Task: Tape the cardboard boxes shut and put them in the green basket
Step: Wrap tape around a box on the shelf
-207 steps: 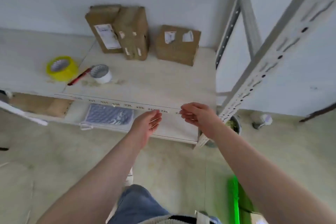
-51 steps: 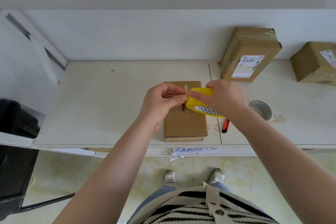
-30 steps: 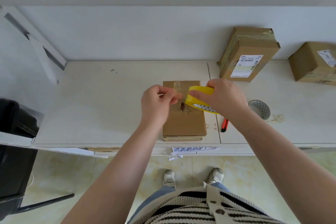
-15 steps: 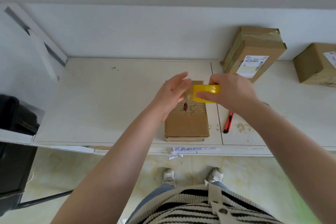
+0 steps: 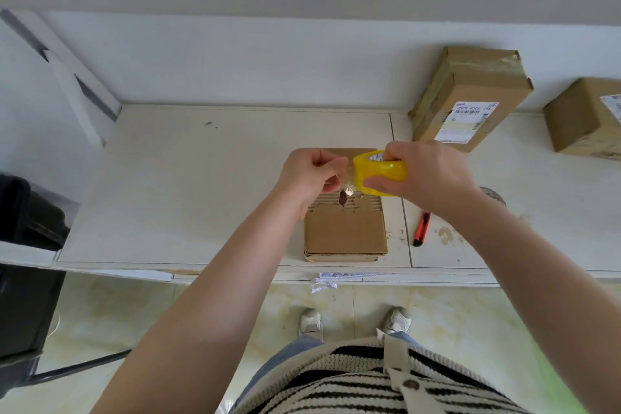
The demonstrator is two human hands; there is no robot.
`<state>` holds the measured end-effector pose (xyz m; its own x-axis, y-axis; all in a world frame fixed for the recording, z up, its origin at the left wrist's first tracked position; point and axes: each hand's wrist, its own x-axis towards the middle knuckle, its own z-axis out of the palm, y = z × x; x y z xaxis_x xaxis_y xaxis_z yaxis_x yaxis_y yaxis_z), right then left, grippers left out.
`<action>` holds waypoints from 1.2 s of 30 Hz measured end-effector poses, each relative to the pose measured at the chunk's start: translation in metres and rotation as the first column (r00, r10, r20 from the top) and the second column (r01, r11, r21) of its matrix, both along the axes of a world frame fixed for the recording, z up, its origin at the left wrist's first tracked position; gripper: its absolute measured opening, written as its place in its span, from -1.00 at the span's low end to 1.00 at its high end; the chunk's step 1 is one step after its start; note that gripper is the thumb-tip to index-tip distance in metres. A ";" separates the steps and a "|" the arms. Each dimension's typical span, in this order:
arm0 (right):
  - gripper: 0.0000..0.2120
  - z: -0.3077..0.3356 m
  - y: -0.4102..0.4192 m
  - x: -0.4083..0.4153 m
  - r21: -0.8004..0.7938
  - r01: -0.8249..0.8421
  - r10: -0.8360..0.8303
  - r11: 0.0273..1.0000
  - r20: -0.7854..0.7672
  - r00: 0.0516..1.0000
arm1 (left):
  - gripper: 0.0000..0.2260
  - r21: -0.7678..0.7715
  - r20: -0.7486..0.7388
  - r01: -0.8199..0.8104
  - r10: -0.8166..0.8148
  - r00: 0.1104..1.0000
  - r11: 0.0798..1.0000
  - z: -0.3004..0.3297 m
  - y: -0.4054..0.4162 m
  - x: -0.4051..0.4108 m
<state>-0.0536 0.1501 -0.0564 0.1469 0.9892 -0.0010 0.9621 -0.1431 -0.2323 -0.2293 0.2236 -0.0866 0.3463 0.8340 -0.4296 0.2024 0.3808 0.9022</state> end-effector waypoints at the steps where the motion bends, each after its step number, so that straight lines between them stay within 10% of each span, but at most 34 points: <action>1: -0.65 -0.001 0.000 -0.001 0.009 -0.011 0.011 1.000 0.006 1.000 | -0.88 0.006 -0.029 -0.011 0.012 0.999 1.000 -0.003 0.001 0.001; 10: -0.66 0.000 -0.006 -0.020 0.125 -0.197 0.173 0.972 0.185 0.967 | -0.82 -0.330 -0.018 -0.206 0.211 0.977 0.921 -0.017 0.003 0.009; 16: -0.66 0.011 -0.010 -0.016 0.266 -0.175 0.142 0.948 0.142 0.980 | -0.86 -0.191 -0.139 -0.420 0.399 0.906 0.887 -0.035 0.020 -0.025; 26: -0.70 0.004 -0.007 0.000 0.033 0.028 -0.022 0.999 -0.169 0.985 | -0.66 -0.049 0.323 0.156 -0.132 0.937 0.987 -0.017 0.002 -0.015; 36: -0.69 0.005 -0.011 0.005 -0.037 0.057 -0.065 0.998 -0.270 0.961 | -0.93 -0.051 0.324 0.109 -0.087 0.942 0.993 -0.022 -0.007 -0.013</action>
<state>-0.0489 0.1387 -0.0512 0.1969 0.9774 -0.0774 0.8530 -0.2097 -0.4779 -0.2418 0.2166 -0.1083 0.5532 0.7624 -0.3358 -0.0543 0.4353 0.8987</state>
